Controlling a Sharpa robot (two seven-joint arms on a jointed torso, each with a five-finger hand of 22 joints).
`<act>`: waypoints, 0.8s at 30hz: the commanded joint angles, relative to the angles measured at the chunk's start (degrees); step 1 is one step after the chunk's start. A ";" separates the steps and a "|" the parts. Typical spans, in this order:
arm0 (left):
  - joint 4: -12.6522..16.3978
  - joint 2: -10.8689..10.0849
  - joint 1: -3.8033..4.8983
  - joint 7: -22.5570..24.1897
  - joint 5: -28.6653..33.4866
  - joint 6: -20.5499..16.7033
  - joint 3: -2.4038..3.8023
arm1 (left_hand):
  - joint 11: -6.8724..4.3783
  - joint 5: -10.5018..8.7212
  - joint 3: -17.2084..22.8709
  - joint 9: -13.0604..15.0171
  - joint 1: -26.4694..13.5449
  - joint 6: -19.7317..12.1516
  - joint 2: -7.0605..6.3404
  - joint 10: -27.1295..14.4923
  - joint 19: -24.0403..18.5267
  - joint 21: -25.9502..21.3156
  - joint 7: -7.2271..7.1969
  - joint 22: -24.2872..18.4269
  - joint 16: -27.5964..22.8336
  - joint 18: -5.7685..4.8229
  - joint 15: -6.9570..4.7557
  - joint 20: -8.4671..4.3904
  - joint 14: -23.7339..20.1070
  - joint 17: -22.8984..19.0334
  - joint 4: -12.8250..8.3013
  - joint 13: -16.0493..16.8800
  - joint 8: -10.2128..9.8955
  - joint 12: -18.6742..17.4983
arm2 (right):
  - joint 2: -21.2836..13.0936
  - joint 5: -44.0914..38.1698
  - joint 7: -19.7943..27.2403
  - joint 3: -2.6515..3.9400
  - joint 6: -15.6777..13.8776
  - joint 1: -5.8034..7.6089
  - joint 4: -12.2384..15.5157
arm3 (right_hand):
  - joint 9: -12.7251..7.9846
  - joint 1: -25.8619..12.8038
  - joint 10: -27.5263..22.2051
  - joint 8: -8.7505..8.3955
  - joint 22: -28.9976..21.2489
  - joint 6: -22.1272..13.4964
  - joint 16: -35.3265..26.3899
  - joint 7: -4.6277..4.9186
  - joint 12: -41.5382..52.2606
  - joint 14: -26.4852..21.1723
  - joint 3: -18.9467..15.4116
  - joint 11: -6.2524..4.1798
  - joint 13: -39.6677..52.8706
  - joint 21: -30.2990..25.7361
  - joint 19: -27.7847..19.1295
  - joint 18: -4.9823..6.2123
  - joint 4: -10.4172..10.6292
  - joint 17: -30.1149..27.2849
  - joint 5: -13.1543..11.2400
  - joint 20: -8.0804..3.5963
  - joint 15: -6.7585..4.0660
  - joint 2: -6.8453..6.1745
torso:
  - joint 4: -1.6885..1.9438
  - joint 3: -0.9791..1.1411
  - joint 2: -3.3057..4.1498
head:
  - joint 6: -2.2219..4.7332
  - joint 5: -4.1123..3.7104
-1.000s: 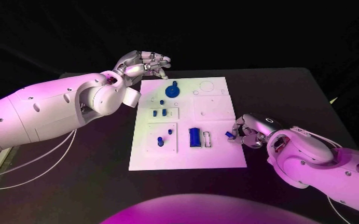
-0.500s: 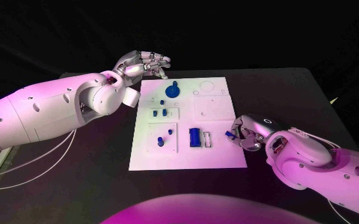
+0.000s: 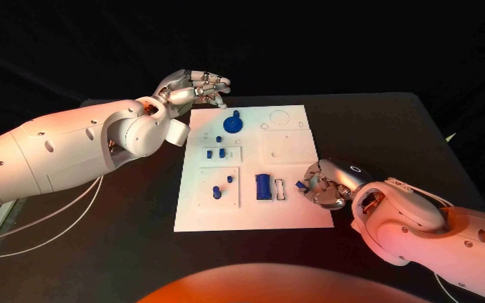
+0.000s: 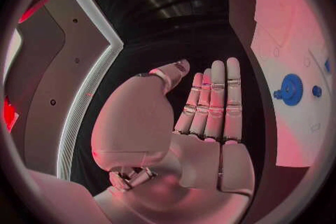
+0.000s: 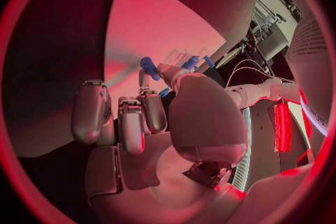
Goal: Assemble the parts on the task board
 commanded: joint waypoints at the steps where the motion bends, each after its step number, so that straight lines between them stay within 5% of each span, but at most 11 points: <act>1: 0.18 0.05 0.01 0.25 0.13 1.27 0.02 | -0.06 0.35 -0.35 0.06 -0.28 -0.36 0.42 -0.54 0.12 -0.11 -0.01 -0.05 0.25 0.67 -0.07 0.05 -0.32 -0.04 -0.02 0.06 0.01 0.19 | 0.68 3.22 0.85 0.03 -2.82 0.02 0.31 | 0.29 -0.47 0.20 0.35 10.23 0.04 0.19 -0.65 0.13 5.68 9.80 0.05 5.05 -0.05 1.34 -0.31 -9.64 13.86 0.14 -0.04 0.22 0.02 | 0.04 0.01 0.00 | -0.02 -0.11; 9: 0.21 0.09 0.01 0.24 0.13 1.41 0.02 | -0.06 0.35 -0.35 0.06 -0.28 -0.36 0.42 -0.54 0.12 -0.11 -0.01 -0.05 0.25 0.67 -0.07 0.05 -0.32 -0.04 -0.02 0.06 0.01 0.19 | 2.76 4.95 1.42 0.06 -3.79 0.04 0.03 | 0.38 -0.87 0.16 0.40 10.14 -0.02 0.17 -0.70 0.04 5.67 9.76 0.02 4.99 -0.44 1.26 -0.24 -9.69 13.80 0.12 -0.06 0.19 -0.13 | 0.01 0.04 0.06 | 0.08 -0.12; 20: 0.27 0.11 0.01 0.20 0.13 1.53 0.02 | -0.06 0.35 -0.35 0.06 -0.28 -0.36 0.42 -0.54 0.12 -0.11 -0.01 -0.05 0.25 0.67 -0.07 0.05 -0.32 -0.04 -0.02 0.06 0.01 0.19 | 5.53 6.82 1.35 0.07 -1.57 -0.14 -2.58 | 0.61 -2.96 0.07 0.50 10.04 -0.18 0.15 -0.90 -0.06 5.66 9.29 -0.10 4.96 -0.84 1.17 -0.18 -9.15 13.76 -0.16 -0.11 0.10 -0.25 | 0.07 0.03 0.05 | -0.19 0.00; 24: 0.29 0.07 0.01 0.18 0.13 1.53 0.02 | -0.06 0.35 -0.35 0.06 -0.28 -0.36 0.42 -0.54 0.12 -0.11 -0.01 -0.05 0.25 0.67 -0.07 0.05 -0.32 -0.04 -0.02 0.06 0.01 0.19 | 6.14 7.17 1.13 0.06 -0.51 -0.22 -3.23 | 0.64 -5.27 0.11 0.51 10.00 0.07 0.17 -1.08 0.08 5.67 7.84 -0.24 5.09 -0.97 1.16 -0.17 -8.09 13.81 1.68 -0.22 -0.01 -0.44 | 0.01 0.04 0.07 | -0.29 0.08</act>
